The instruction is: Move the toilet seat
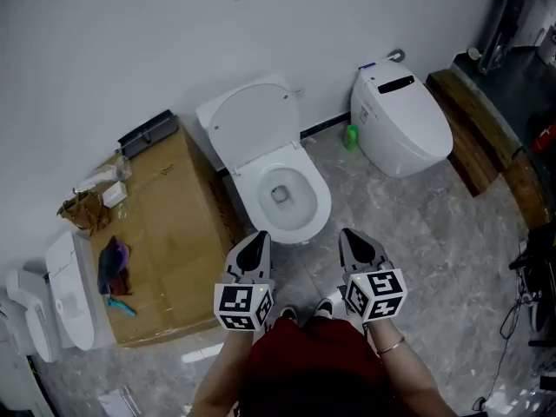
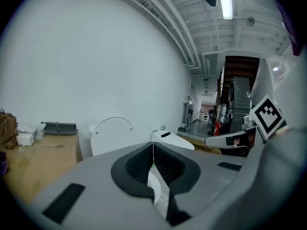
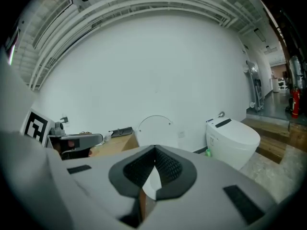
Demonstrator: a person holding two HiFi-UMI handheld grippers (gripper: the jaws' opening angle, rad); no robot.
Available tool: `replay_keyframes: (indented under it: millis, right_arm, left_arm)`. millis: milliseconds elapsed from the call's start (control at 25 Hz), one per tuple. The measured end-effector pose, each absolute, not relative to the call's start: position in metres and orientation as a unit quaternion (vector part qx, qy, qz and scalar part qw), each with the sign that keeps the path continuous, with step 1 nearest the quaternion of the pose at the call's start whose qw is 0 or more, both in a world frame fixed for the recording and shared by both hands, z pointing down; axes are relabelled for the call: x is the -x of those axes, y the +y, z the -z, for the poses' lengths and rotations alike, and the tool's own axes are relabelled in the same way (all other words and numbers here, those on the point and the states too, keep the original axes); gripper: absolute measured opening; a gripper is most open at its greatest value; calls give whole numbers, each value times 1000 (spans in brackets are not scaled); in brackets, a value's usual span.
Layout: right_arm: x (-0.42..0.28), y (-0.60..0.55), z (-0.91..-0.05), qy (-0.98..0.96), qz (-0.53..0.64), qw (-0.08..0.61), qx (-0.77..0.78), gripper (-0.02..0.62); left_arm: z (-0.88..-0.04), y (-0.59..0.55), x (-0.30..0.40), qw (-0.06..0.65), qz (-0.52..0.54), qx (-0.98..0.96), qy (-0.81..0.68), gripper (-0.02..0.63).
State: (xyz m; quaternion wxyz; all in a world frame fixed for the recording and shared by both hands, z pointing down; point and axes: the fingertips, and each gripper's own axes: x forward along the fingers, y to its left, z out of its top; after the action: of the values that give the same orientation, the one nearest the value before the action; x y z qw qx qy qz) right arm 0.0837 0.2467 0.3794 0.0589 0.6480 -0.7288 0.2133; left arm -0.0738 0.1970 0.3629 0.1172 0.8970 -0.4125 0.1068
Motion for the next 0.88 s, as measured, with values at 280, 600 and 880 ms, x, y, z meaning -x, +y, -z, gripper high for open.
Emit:
replay_keyframes:
  millis: [280, 600, 880]
  right_arm:
    - [-115, 240, -383, -738, -213, 63, -637, 17]
    - [-122, 206, -400, -744, -229, 77, -623, 17]
    - [-134, 145, -420, -747, -234, 111, -612, 17]
  left_arm:
    - [-369, 198, 61, 116, -123, -883, -437, 28]
    - [-391, 174, 59, 132, -144, -871, -452, 29]
    - [-423, 115, 52, 148, -169, -861, -456, 29]
